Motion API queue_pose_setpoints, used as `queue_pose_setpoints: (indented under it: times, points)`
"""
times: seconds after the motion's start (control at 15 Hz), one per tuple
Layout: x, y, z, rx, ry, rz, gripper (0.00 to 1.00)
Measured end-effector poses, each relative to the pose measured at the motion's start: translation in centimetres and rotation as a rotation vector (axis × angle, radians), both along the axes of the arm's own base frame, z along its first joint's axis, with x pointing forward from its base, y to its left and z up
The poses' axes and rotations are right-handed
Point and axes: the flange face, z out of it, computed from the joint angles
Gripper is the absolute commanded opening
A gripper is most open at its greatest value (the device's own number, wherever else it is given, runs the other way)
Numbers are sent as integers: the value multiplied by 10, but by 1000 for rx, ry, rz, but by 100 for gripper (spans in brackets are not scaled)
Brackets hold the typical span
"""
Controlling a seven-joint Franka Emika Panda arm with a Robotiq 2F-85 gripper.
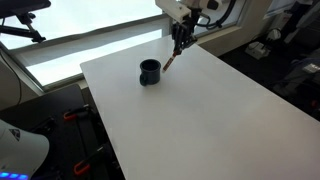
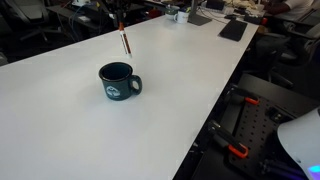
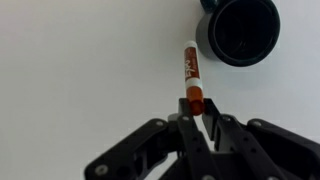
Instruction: Remove the marker from the mug
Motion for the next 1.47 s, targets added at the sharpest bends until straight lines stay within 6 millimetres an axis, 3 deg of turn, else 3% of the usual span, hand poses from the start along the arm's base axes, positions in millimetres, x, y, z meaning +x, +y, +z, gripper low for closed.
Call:
queue_pose_setpoints:
  times: [0.4,0.87,1.47]
  points:
    - [0,-10,-35,30,56,-73,5]
    - [4,-25,-62,58,93,-129,5]
    - [18,-36,-116,65,161,-220,5]
